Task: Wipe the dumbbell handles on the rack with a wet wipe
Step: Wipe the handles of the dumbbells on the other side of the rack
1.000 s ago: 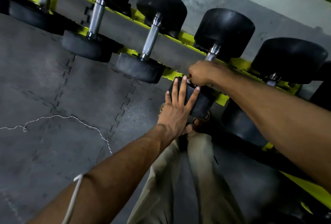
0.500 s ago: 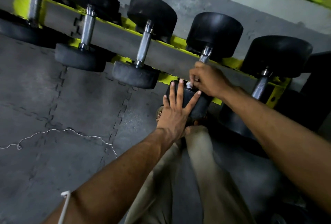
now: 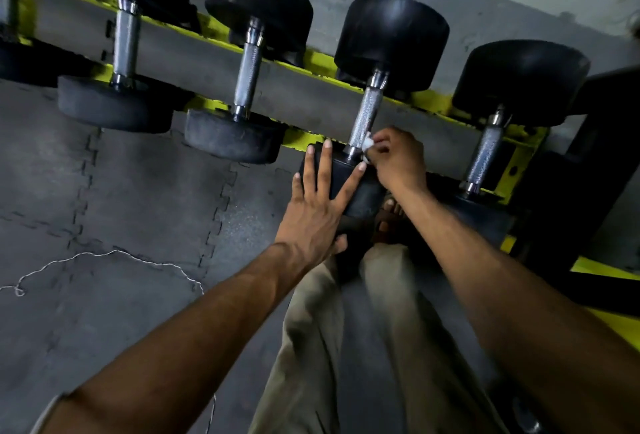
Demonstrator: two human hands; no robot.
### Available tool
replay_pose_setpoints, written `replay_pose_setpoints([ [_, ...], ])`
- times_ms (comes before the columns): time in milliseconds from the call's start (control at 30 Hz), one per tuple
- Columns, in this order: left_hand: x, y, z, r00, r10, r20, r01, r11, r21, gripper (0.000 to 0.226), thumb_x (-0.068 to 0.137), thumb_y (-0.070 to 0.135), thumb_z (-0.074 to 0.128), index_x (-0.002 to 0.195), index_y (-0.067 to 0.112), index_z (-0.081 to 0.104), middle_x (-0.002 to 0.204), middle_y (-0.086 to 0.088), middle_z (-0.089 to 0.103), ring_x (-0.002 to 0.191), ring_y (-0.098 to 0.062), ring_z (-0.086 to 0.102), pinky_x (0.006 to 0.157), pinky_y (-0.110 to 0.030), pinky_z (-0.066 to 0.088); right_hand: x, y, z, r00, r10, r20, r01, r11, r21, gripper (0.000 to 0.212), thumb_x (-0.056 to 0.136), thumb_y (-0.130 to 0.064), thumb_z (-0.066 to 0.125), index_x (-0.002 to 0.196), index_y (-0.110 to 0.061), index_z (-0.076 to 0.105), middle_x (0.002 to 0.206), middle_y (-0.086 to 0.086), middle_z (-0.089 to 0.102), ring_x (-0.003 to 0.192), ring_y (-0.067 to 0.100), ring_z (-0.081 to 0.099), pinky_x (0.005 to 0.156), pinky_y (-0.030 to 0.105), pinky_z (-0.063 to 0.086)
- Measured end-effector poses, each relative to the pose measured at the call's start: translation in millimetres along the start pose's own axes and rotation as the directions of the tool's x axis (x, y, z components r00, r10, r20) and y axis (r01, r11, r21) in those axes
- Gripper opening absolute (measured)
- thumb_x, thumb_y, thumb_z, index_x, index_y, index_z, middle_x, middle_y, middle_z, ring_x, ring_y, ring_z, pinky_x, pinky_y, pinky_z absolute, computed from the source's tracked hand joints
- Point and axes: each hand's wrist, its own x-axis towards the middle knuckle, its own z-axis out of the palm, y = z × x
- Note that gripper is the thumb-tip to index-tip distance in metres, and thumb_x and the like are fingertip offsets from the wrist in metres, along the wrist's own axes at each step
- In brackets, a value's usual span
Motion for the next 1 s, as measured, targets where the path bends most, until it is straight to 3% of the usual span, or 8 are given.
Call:
replay_pose_setpoints([
  [100,-1.4,0.2,2.4,1.000,-0.003,-0.021,0.003,1.000,-0.012,0.142,0.072,0.067,0.078,0.163,0.028,-0.024,0.165,-0.035,-0.024,0.154,-0.056,-0.014,0.120,-0.067,0.029,13.5,-7.6,5.2,0.955,0.249,0.159,-0.293,0.859,0.419,0.016,0.088,-0.008,0.059,0.079,-0.015,0.070,0.074,0.003,0.070,0.068,0.014,0.063,0.070,0.030,0.050],
  [267,-0.9,2.7,4.1,1.000,0.011,-0.006,-0.011,1.000,-0.018,0.138,0.073,0.063,0.076,0.164,0.027,-0.021,0.164,-0.034,-0.028,0.154,-0.056,-0.017,0.120,-0.067,0.029,77.0,-37.7,-4.0,0.828,0.183,0.531,-0.552,0.094,0.828,0.038,0.102,-0.012,0.027,0.097,-0.004,0.064,0.082,0.011,0.076,0.078,0.026,0.074,0.086,0.046,0.052],
  [333,0.1,2.4,3.2,1.000,0.004,0.009,-0.004,1.000,-0.008,0.137,0.074,0.060,0.074,0.163,0.027,-0.024,0.163,-0.034,-0.031,0.153,-0.056,-0.019,0.121,-0.067,0.028,82.9,-44.8,0.5,0.819,0.179,0.545,-0.550,-0.025,0.835,0.039,0.103,-0.018,0.027,0.096,-0.008,0.063,0.079,0.008,0.075,0.069,0.024,0.074,0.086,0.044,0.049],
  [633,0.9,3.1,-1.2,1.000,0.005,0.014,-0.005,0.999,-0.033,0.136,0.076,0.059,0.074,0.162,0.027,-0.025,0.164,-0.035,-0.027,0.153,-0.057,-0.017,0.119,-0.068,0.029,82.9,-45.4,-2.9,0.823,0.241,0.514,-0.527,-0.012,0.850,0.043,0.101,-0.017,0.022,0.099,-0.008,0.064,0.081,0.007,0.077,0.083,0.025,0.072,0.104,0.043,0.037],
  [767,1.9,2.3,0.4,1.000,0.004,0.018,-0.004,0.999,-0.035,0.135,0.075,0.057,0.073,0.162,0.027,-0.026,0.164,-0.035,-0.026,0.153,-0.057,-0.016,0.119,-0.068,0.029,63.9,-44.2,10.8,0.888,0.321,0.330,-0.372,0.079,0.925,0.030,0.102,-0.010,0.037,0.094,-0.008,0.066,0.081,0.005,0.074,0.083,0.021,0.071,0.087,0.037,0.050],
  [867,-1.4,2.0,1.0,0.999,0.006,0.052,-0.005,1.000,-0.031,0.135,0.075,0.057,0.072,0.161,0.027,-0.028,0.162,-0.036,-0.030,0.152,-0.058,-0.019,0.120,-0.068,0.028,44.3,-35.6,11.5,0.921,0.383,-0.072,-0.112,0.438,0.892,0.016,0.095,-0.007,0.062,0.081,-0.015,0.062,0.069,-0.001,0.062,0.058,0.006,0.059,0.054,0.023,0.047],
  [933,-2.4,1.3,0.6,0.998,0.001,0.055,0.000,1.000,-0.019,0.136,0.076,0.057,0.072,0.161,0.026,-0.029,0.162,-0.036,-0.030,0.152,-0.058,-0.019,0.120,-0.068,0.028,33.3,-27.0,6.9,0.931,0.103,-0.351,0.108,0.841,0.530,0.009,0.090,-0.015,0.068,0.082,-0.014,0.063,0.075,-0.002,0.062,0.066,0.006,0.058,0.058,0.023,0.045],
  [1000,-0.9,0.7,-1.2,0.998,-0.001,0.055,0.002,1.000,-0.014,0.136,0.077,0.059,0.073,0.160,0.026,-0.030,0.161,-0.036,-0.031,0.152,-0.058,-0.019,0.120,-0.068,0.028,25.4,-17.0,3.6,0.902,-0.252,-0.351,0.273,0.962,0.011,0.010,0.091,-0.021,0.065,0.090,-0.011,0.063,0.091,0.005,0.064,0.083,0.020,0.059,0.066,0.030,0.040],
])
